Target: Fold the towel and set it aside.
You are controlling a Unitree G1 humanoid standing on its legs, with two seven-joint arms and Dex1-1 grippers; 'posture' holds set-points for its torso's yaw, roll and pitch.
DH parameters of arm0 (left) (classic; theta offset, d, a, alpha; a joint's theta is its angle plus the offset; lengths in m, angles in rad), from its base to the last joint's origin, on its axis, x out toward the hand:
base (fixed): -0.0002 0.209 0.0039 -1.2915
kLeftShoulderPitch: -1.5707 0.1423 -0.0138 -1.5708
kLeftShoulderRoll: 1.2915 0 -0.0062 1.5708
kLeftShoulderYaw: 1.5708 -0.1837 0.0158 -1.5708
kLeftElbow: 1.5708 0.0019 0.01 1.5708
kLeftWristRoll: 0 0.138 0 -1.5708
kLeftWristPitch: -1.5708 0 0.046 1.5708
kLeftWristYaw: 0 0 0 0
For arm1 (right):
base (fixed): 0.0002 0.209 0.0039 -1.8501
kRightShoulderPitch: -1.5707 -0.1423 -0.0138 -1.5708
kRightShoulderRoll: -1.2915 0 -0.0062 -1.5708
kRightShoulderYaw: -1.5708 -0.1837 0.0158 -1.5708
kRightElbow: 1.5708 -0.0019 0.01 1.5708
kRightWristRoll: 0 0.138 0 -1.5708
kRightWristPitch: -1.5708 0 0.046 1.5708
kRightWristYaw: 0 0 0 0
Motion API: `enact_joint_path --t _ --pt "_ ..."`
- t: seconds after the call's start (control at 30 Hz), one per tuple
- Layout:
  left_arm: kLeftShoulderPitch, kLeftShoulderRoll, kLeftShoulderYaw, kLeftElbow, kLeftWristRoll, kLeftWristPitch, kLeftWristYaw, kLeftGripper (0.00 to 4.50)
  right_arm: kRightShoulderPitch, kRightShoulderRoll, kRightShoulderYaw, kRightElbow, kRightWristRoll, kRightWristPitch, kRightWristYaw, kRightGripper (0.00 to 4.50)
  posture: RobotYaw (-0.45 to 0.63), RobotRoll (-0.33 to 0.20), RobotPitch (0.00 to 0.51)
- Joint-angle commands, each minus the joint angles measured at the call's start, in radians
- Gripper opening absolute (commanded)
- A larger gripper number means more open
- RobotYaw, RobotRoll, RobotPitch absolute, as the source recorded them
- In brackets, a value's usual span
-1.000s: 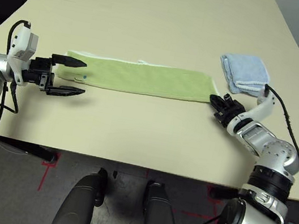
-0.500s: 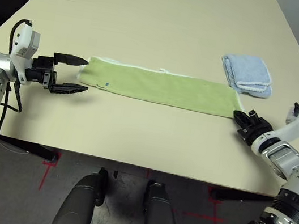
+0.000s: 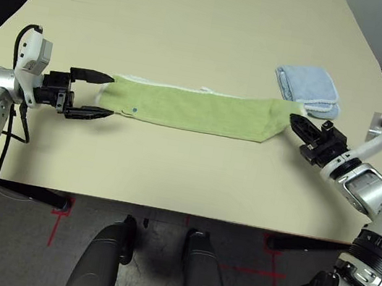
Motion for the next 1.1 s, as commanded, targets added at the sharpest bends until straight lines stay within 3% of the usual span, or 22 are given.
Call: enact_joint_path --t 0.03,0.43,1.03,1.1 --pt "-0.005 0.002 -0.013 0.001 -0.002 -0.001 -0.010 4.50 -0.002 -0.021 0.104 -0.057 -0.012 0.034 0.051 0.05 -0.03 0.000 0.190" --pt "0.010 0.013 -0.009 -0.019 -0.005 0.005 -0.008 4.50 -0.101 0.034 0.337 -0.006 -0.184 -0.011 0.056 0.05 -0.01 0.000 0.191" --pt "0.026 0.016 -0.006 -0.030 -0.005 0.007 0.004 4.50 -0.098 0.120 0.457 -0.032 -0.308 -0.033 0.095 0.05 0.00 0.000 0.191" --pt "0.027 0.017 -0.007 -0.032 -0.005 0.007 0.005 4.50 -0.095 0.113 0.478 -0.048 -0.315 -0.034 0.117 0.56 0.00 0.000 0.190"
